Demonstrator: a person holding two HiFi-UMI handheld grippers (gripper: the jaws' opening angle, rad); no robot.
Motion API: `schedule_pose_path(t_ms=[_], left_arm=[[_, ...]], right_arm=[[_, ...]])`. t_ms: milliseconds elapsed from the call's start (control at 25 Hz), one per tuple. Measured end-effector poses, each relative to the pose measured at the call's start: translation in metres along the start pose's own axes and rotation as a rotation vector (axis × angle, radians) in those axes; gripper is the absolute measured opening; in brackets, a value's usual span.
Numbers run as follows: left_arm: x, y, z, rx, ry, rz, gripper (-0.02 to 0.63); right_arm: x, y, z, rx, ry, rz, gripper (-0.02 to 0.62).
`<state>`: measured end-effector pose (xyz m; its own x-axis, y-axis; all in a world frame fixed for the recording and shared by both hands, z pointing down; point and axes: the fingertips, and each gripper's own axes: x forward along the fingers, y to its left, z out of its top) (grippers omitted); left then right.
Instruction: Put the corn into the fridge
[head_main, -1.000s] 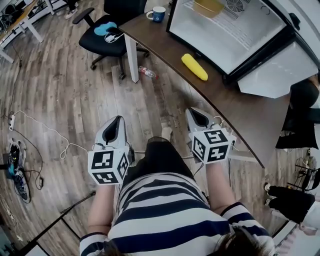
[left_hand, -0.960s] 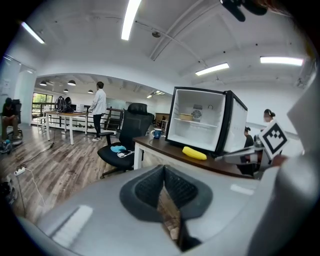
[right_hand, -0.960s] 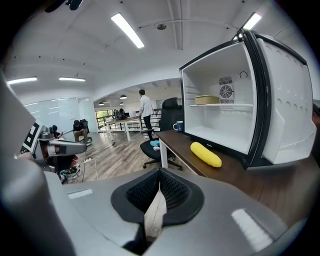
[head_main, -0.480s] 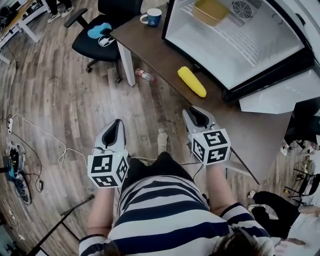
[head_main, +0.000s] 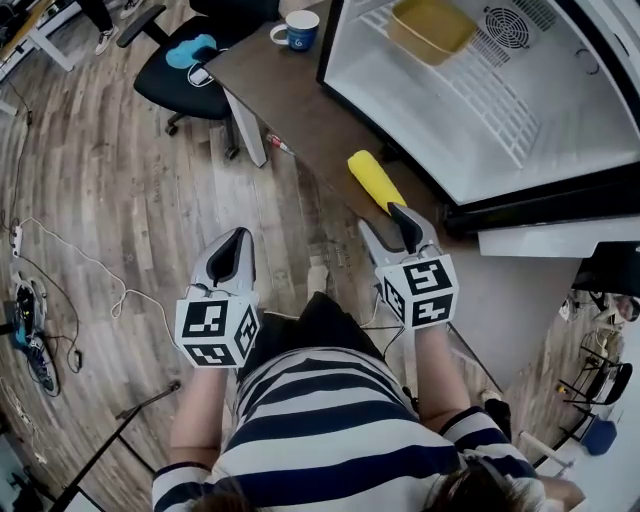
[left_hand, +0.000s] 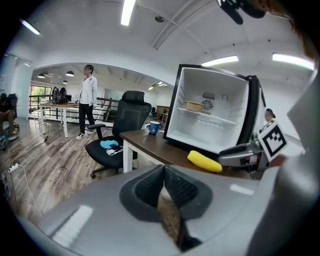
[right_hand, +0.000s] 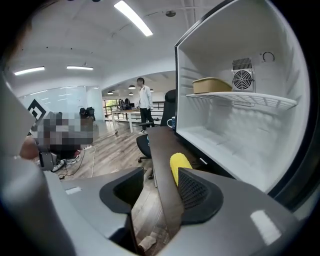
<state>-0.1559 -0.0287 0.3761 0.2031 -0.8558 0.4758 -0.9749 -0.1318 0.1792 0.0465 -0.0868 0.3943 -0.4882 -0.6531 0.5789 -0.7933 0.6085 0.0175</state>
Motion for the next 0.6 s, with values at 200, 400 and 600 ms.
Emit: schedule_pose_path(t_ms=[200,400,600], left_arm=[[0.026,-0.004,0.010,0.000,0.016,0.008,0.000],[0.048,-0.009,0.008,-0.001,0.032,0.020,0.000],[0.064,-0.008,0.000,-0.017,0.047,0.038,0.000]], right_arm=[[0.018,-0.026,0.003,-0.031,0.030,-0.004,0.224],[0.040,-0.047,-0.008,-0.064,0.073,0.009,0.243],[0.062,-0.054,-0.025,-0.086,0.124,0.047,0.261]])
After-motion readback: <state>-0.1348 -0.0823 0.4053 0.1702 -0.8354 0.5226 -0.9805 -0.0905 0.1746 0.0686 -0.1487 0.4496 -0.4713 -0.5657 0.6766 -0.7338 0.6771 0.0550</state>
